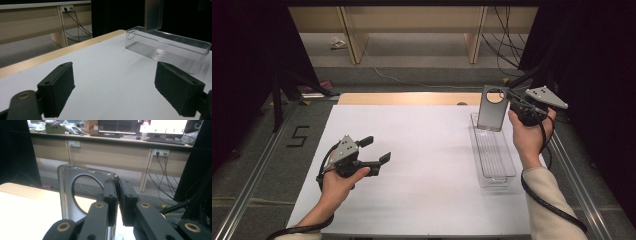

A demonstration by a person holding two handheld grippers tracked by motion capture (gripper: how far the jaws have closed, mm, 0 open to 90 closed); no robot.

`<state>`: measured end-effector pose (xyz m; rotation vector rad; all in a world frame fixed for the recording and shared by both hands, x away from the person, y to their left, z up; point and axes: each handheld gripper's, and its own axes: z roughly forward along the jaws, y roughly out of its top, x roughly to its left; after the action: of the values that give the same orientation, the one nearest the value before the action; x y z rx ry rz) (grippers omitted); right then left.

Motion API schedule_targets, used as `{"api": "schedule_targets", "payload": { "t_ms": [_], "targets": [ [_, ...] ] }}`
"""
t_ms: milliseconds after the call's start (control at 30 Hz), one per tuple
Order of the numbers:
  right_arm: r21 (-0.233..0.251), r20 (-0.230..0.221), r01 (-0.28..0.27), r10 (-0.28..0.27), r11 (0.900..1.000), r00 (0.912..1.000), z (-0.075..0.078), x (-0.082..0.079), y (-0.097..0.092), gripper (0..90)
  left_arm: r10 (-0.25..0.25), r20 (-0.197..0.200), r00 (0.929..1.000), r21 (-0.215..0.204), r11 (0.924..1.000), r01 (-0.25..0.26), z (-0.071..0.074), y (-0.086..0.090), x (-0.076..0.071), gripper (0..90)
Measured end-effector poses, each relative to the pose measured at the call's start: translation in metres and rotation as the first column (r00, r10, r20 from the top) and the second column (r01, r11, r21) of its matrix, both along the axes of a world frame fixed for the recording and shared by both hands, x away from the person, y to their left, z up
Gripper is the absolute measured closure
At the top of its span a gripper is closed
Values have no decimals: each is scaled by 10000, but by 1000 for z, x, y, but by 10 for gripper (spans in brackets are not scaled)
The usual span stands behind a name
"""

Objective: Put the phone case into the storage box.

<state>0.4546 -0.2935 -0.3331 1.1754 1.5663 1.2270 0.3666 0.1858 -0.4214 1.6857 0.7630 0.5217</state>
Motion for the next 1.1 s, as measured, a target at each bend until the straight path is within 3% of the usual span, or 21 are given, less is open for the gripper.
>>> {"api": "schedule_targets", "payload": {
  "t_ms": [1100],
  "targets": [
    [85, 74, 132, -133, 9999, 9999, 0, 6, -2, 852, 3, 2, 10000, -1, 10000, -3, 0, 0, 0, 156]
  ]
}}
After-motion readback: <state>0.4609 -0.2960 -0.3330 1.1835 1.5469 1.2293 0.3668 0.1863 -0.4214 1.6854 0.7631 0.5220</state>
